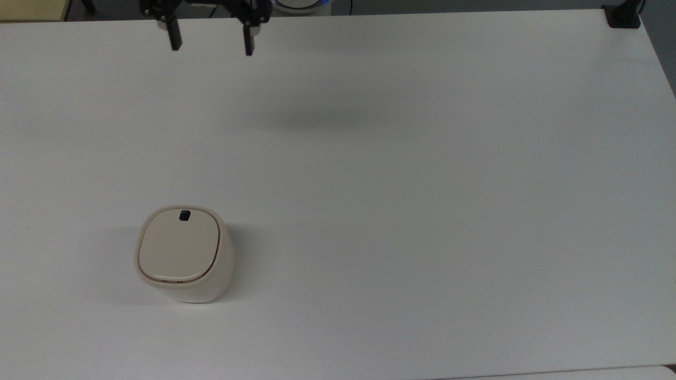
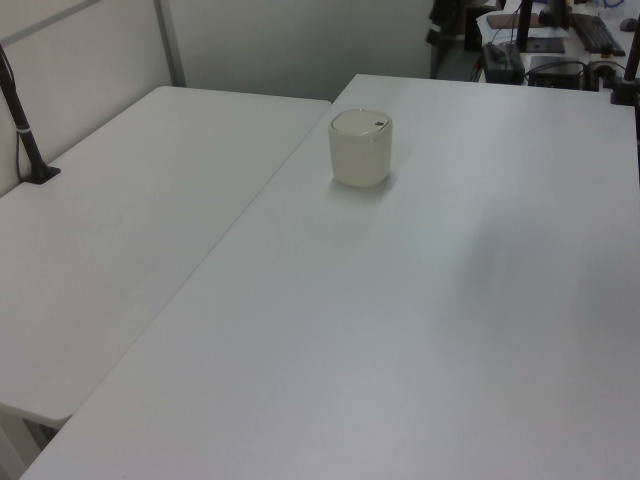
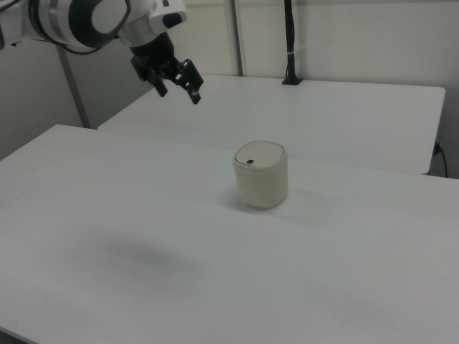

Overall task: Open the trash bin
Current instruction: 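Lower the gripper onto the lid slot of the cream bin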

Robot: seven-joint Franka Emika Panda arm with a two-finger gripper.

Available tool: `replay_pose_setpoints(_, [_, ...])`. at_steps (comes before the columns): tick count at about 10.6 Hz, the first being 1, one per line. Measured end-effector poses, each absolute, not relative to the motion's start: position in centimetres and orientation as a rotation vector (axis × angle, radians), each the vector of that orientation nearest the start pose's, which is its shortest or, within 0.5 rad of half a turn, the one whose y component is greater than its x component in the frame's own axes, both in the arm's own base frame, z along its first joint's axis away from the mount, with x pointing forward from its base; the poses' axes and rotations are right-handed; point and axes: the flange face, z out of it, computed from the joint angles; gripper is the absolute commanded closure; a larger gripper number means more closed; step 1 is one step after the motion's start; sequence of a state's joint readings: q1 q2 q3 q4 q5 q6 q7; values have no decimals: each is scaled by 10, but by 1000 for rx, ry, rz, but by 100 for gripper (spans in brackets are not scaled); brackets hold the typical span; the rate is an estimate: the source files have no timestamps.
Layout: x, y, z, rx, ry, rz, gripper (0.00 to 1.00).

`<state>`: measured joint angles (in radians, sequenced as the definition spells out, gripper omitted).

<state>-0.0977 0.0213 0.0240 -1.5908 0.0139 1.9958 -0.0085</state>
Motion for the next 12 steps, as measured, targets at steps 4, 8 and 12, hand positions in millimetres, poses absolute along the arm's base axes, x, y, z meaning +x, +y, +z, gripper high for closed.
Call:
replay_pose_setpoints(4, [633, -58, 623, -3049, 272, -805, 37])
replay_pose_setpoints(8, [670, -59, 560, -3104, 487, -863, 83])
replay_pose_setpoints(12, [694, -58, 493, -3165, 532, -807, 97])
